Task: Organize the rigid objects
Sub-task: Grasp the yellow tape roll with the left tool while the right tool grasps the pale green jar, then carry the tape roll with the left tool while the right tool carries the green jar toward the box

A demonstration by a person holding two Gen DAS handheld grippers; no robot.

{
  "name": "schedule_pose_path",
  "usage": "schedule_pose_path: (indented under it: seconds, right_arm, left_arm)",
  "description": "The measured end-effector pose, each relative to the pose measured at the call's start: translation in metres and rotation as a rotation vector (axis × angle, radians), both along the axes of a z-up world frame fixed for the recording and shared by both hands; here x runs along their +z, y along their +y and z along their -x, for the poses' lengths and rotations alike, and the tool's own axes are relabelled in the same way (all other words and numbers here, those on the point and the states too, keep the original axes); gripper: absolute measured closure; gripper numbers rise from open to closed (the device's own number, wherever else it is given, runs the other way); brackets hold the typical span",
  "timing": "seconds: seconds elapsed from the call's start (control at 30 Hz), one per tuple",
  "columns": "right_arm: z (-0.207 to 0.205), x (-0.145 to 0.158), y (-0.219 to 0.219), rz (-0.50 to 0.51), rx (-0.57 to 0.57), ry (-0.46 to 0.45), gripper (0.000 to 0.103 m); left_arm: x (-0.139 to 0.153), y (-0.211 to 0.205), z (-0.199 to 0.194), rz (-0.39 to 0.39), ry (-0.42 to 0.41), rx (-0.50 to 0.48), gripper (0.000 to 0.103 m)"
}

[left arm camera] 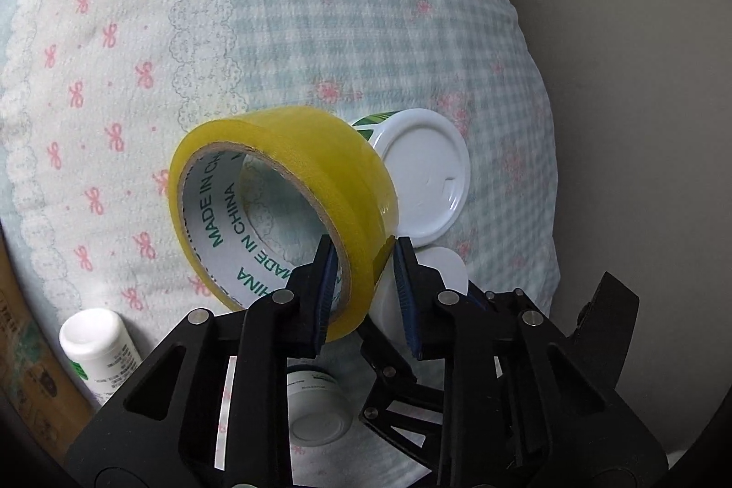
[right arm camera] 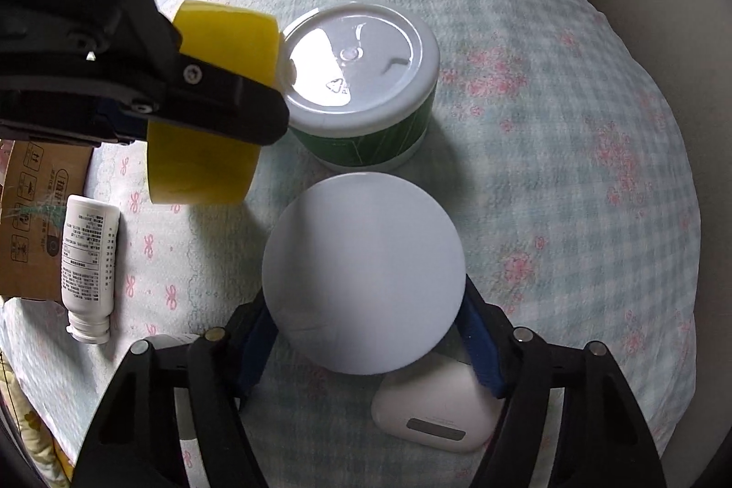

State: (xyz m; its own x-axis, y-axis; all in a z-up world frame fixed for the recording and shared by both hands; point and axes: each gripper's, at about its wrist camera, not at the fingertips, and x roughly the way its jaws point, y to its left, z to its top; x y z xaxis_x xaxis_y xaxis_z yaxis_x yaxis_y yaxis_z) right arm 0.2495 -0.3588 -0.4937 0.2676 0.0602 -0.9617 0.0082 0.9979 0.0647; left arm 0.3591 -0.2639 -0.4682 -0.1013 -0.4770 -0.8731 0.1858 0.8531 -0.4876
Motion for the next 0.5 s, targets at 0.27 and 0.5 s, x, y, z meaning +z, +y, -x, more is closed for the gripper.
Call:
schedule_pose_path:
  seconds: [0.27, 0.5]
  right_arm:
    - [0.005, 0.006, 0.000, -0.005, -0.006, -0.008, 0.036]
    - [0.011, 0.042, -0.009, -0.008, -0.020, -0.062, 0.038]
  left_arm:
    - [0.017, 0.013, -0.006, 0.029, -0.029, 0.031, 0.083]
    - [0.046, 0.033, 0.002, 0.058, -0.055, 0.078, 0.083]
